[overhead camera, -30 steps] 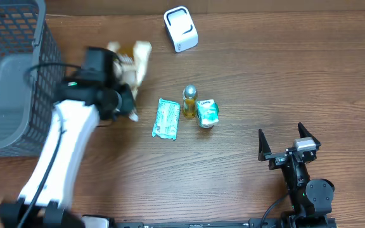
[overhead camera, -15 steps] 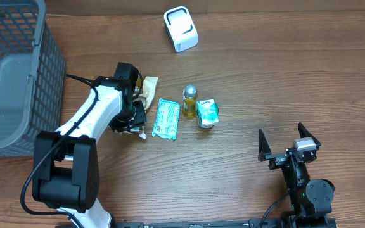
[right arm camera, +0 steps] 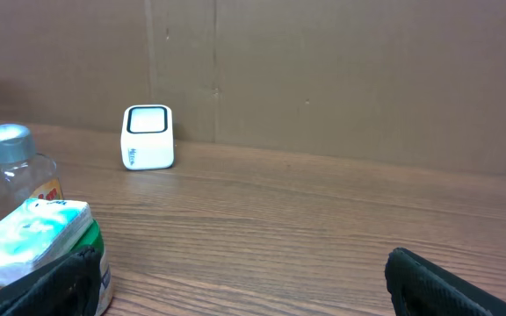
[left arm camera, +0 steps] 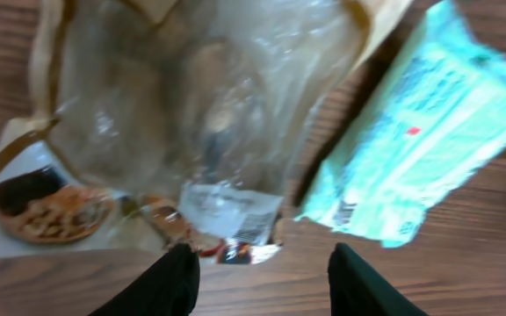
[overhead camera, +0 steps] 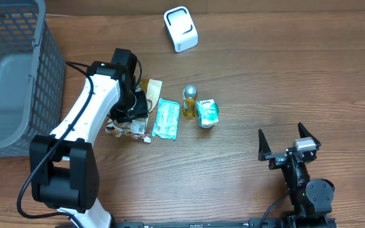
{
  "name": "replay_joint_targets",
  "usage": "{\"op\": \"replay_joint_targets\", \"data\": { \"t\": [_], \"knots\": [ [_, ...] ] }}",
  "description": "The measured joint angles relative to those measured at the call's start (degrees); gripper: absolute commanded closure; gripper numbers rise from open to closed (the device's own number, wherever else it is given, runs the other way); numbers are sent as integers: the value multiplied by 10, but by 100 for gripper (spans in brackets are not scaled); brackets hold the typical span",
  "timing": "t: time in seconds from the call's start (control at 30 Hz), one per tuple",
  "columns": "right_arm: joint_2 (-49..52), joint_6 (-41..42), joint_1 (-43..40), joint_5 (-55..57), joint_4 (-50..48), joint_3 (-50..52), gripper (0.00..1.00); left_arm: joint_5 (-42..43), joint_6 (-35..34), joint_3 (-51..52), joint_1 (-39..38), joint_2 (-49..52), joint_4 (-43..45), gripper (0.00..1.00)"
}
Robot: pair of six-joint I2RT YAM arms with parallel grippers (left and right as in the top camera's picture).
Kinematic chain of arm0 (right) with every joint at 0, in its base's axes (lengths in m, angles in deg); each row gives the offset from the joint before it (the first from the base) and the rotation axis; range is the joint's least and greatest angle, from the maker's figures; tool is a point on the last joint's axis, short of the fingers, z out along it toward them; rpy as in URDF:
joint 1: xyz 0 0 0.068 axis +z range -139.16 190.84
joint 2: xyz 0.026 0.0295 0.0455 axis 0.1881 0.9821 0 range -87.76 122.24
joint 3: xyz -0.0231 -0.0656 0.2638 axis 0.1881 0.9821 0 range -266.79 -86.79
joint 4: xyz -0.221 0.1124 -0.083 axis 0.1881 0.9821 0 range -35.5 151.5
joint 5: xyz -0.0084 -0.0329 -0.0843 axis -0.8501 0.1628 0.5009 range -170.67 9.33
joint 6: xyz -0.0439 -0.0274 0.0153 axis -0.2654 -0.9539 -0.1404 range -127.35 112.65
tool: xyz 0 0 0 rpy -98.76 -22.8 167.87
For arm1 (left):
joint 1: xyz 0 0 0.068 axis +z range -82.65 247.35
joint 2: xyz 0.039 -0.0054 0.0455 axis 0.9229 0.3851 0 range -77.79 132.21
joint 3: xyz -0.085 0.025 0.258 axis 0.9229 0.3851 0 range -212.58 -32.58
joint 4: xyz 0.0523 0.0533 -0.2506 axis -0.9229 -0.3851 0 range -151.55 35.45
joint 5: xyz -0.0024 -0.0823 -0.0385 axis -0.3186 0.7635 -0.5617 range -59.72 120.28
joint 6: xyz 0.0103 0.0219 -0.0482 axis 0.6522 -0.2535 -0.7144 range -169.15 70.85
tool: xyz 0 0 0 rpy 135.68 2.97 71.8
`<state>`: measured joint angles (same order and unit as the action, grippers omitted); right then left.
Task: Scan the item barcode
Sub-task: 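Lower the snack bag onto the table left of the wipes pack and release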
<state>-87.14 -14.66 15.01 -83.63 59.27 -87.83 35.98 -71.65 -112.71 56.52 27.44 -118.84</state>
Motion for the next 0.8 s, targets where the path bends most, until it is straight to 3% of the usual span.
{"op": "replay_joint_targets", "data": {
  "t": [0.43,0.67,0.8],
  "knots": [
    [0,0,0,0,0,0,0,-60,2,44,0,0,48,59],
    [0,0,0,0,0,0,0,-65,2,89,0,0,85,46],
    [0,0,0,0,0,0,0,-63,2,109,0,0,104,44]
  ]
}}
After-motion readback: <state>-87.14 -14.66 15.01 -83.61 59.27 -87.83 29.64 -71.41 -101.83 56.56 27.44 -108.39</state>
